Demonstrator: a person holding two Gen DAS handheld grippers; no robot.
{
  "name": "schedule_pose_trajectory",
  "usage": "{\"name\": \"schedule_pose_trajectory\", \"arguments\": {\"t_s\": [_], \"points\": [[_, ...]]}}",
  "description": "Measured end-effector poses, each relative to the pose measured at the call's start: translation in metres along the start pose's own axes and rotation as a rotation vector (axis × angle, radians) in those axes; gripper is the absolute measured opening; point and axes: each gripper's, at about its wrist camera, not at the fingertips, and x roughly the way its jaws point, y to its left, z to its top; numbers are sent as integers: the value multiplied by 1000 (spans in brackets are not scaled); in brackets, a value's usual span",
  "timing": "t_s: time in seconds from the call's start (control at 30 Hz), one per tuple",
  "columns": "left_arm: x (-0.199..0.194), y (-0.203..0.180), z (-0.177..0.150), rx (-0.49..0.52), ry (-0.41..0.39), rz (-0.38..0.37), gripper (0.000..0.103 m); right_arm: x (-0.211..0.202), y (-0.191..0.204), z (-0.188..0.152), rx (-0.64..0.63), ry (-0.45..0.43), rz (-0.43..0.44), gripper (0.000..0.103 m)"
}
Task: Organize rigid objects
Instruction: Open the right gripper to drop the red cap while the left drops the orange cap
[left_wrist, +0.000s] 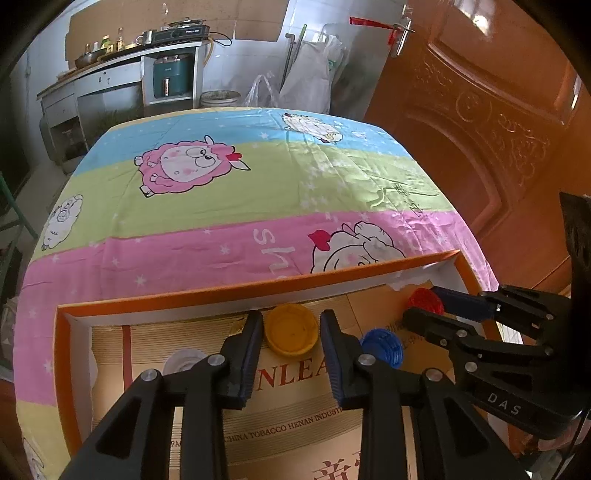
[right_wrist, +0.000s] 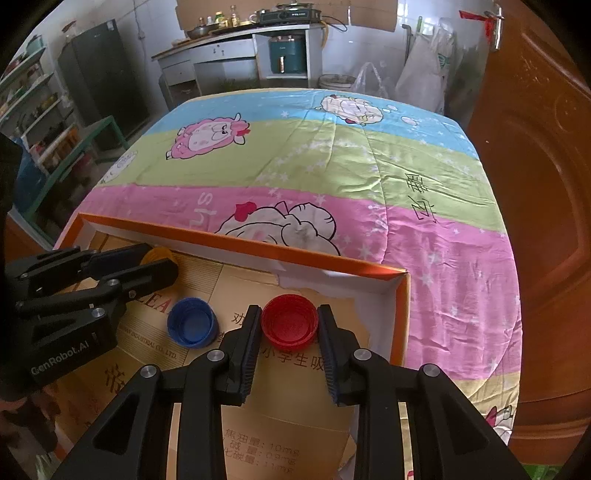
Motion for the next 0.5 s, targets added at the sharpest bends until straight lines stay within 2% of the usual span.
{"name": "schedule_pose_trajectory", "arguments": {"t_s": [0.07,0.2,0.5], "points": [[-1,-1,0,0,1,-7,39,0,0,0,5,-3,1,32],[-5,-3,1,16,-10,-5,43,-3,-1,-1,17,-19,13,40],[-28,-6,2,2,-57,-14,43,-25,-1,-6,37,-57,7,41]]}}
